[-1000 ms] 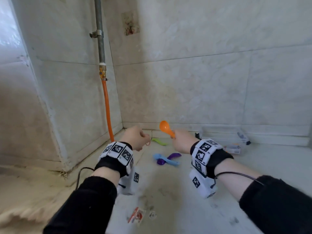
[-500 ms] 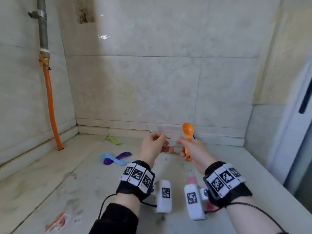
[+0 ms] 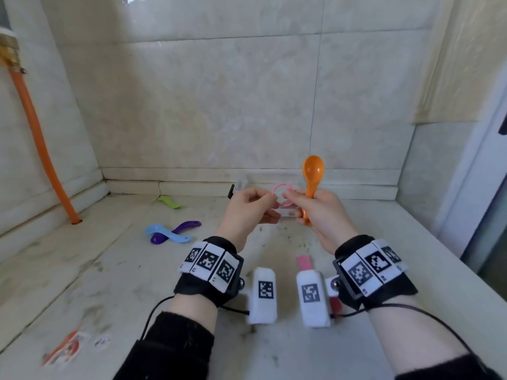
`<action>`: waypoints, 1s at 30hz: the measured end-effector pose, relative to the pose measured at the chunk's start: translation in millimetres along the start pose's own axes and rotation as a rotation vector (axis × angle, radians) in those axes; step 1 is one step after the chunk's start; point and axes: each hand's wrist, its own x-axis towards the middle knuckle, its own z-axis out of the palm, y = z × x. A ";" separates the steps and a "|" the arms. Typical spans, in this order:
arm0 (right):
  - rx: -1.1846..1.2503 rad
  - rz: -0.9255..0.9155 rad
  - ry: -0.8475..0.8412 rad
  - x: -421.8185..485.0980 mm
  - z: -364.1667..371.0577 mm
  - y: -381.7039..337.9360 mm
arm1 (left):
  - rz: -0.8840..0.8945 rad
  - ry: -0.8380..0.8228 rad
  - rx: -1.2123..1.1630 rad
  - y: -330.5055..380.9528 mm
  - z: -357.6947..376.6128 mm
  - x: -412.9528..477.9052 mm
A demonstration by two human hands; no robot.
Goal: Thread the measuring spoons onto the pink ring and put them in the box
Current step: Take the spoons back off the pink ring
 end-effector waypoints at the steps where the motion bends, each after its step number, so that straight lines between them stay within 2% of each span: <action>1: 0.006 0.006 -0.001 -1.3 -1.2 -1.3 | -0.009 -0.005 -0.038 -0.1 2.1 -0.2; 6: 0.089 0.016 -0.012 -0.8 3.7 -2.3 | -0.075 -0.042 -0.268 -2.2 -0.9 -1.9; 10: 0.056 -0.032 -0.035 -2.4 0.4 -3.0 | -0.096 -0.095 -0.222 -3.0 -1.6 -4.7; 17: -0.002 -0.056 -0.178 -4.4 0.8 -2.4 | -0.141 -0.065 -0.194 -2.2 -2.8 -2.7; 21: -0.019 -0.119 -0.129 -2.4 -4.4 -1.2 | -0.171 -0.146 -0.197 -1.4 -0.9 -4.8; 25: -0.137 -0.157 -0.209 -2.3 -6.6 -1.0 | -0.209 -0.286 -0.201 1.8 0.6 -9.0; 27: -0.151 -0.155 -0.178 -1.6 -6.3 0.2 | -0.208 -0.307 -0.189 3.1 2.3 -10.3; 30: -0.158 -0.135 -0.085 0.2 -8.0 2.8 | -0.228 -0.237 -0.244 3.8 2.5 -7.7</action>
